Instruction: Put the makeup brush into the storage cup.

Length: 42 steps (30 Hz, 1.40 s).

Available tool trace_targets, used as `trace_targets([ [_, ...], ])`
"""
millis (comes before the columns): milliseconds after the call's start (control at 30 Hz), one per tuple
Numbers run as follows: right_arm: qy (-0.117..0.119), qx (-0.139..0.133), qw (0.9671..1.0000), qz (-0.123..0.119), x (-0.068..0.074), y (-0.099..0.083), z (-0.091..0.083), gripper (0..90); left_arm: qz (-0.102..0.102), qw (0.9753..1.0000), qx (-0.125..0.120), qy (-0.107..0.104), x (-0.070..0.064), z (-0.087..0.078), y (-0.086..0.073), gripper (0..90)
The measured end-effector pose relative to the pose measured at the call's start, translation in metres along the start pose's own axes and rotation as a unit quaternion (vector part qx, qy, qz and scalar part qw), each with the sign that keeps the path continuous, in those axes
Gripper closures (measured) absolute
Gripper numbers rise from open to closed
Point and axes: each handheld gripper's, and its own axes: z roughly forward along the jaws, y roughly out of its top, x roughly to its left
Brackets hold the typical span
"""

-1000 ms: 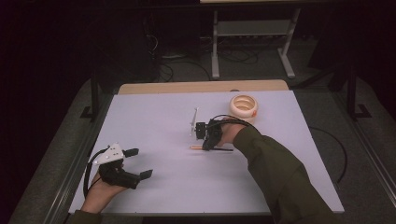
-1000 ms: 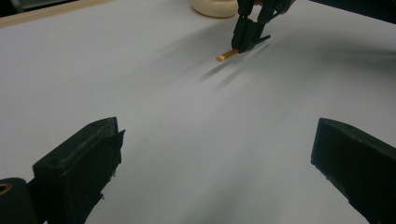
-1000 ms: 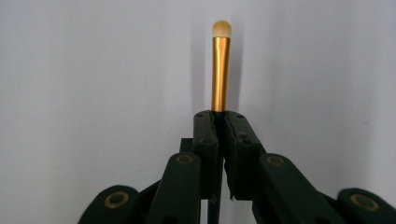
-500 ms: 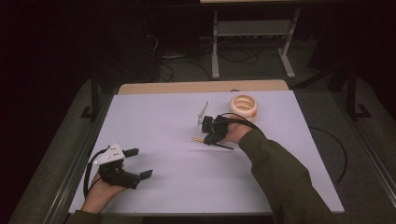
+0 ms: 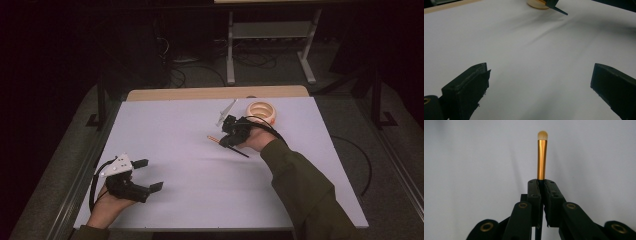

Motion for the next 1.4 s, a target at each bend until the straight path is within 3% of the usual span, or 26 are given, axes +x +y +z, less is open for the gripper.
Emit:
trace_targets([
  [300,-0.011,-0.032,0.9987,0.039,-0.007,-0.009,-0.009,83.1,0.001,1.0000,-0.003,0.000,0.000,0.001,0.000,1.2],
  [600,-0.018,-0.066,0.9953,0.069,-0.010,-0.018,-0.019,83.1,0.001,1.0000,-0.003,0.000,0.000,0.001,0.000,1.2],
  [900,-0.023,-0.097,0.9879,0.119,-0.012,-0.028,-0.027,83.2,0.002,1.0000,-0.002,0.000,0.000,0.002,0.000,1.2],
  [1400,-0.036,-0.143,0.9785,0.144,-0.020,-0.034,-0.043,83.2,0.003,1.0000,0.000,0.000,-0.001,0.001,0.000,1.2],
])
